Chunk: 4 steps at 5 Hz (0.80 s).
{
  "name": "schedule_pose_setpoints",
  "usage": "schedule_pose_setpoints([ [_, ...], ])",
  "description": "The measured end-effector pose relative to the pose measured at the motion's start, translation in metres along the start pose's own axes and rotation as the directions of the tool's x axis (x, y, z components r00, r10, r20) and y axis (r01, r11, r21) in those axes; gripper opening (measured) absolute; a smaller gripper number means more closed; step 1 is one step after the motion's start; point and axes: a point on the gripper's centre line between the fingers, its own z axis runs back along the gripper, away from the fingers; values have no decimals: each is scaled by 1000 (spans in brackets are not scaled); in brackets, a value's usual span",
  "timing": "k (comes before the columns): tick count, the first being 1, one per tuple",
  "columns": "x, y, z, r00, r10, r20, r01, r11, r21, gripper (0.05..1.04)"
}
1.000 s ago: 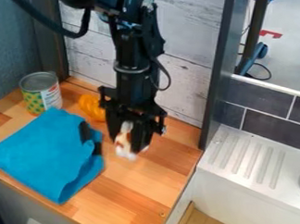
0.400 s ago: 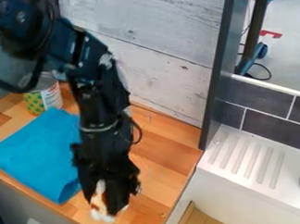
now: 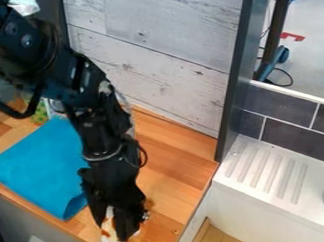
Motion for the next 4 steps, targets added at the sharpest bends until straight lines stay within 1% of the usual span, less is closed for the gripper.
schedule_pose_setpoints([
  [1,-3,8,-3,1000,26,-16,-26,1000,-6,659],
  [2,-8,5,7,998,56,-42,-57,998,-25,929],
  [3,1,4,30,990,137,10,-137,990,-7,1010],
  [4,6,0,50,985,166,43,-166,986,-3,1005],
])
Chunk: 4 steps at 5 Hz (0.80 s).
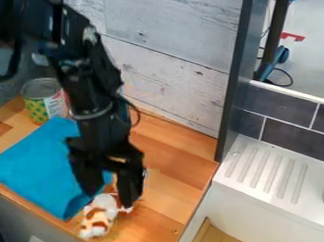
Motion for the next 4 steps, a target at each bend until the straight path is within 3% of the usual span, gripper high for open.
schedule_pose_setpoints([
  [1,10,-7,30,998,-52,45,48,995,85,1001],
  [2,19,-3,45,995,-71,71,61,990,128,1001],
  [4,27,18,44,998,-17,58,9,991,136,1001],
])
